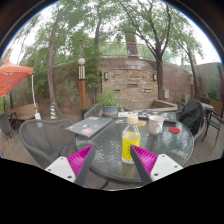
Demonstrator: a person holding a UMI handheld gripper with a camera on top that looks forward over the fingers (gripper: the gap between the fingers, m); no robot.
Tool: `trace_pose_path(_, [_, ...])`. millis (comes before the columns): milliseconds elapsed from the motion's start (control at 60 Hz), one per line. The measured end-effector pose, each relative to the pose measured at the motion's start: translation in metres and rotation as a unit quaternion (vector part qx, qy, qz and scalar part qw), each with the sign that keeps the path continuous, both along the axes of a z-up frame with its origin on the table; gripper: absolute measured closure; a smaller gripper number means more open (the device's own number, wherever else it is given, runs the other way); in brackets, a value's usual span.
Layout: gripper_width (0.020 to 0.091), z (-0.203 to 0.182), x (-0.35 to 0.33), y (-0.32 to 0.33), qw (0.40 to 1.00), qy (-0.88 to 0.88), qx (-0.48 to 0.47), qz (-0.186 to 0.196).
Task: Pour water
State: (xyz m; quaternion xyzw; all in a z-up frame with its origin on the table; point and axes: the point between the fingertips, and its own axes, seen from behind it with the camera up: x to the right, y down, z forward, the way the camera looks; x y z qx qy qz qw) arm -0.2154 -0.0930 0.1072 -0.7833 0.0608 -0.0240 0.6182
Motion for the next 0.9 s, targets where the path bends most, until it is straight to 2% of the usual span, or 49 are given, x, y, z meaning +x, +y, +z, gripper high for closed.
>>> trace_pose_path(117, [0.0287, -0.026, 0.050, 0.043, 1.000, -0.011, 0.001, -0.021])
trace_pose_path(217, [0.0287, -0.043, 0.067, 0.071, 0.999, -0.024, -0.008, -0.031])
trace_pose_path(383, [0.0301, -0.032, 0.089, 0.107, 0.997, -0.018, 0.024, -0.070])
trace_pose_path(400, [0.0322, -0.030, 0.091, 0.110, 0.997, -0.019, 0.029, -0.075])
trace_pose_path(417, [0.0372, -0.029, 0.093, 0.112, 0.996, -0.020, 0.032, -0.079])
trace_pose_path(450, [0.0560, -0.029, 0.093, 0.118, 0.996, -0.017, 0.027, -0.080])
trace_pose_path(483, [0.0572, -0.035, 0.093, 0.121, 0.996, -0.007, 0.016, -0.083])
trace_pose_path(500, [0.0600, -0.041, 0.094, 0.123, 0.996, -0.008, 0.015, -0.086])
trace_pose_path(633, [0.0627, -0.036, 0.086, 0.129, 0.998, -0.036, 0.017, -0.053])
trace_pose_path(750, [0.0705, -0.036, 0.084, 0.135, 1.000, -0.018, -0.003, -0.020])
trace_pose_path(767, [0.0739, -0.039, 0.080, 0.138, 1.000, -0.009, -0.007, -0.015])
trace_pose_path(867, [0.0739, -0.041, 0.073, 0.154, 0.998, 0.034, -0.038, 0.023])
trace_pose_path(900, [0.0739, -0.027, 0.071, 0.163, 0.998, 0.044, -0.036, 0.034])
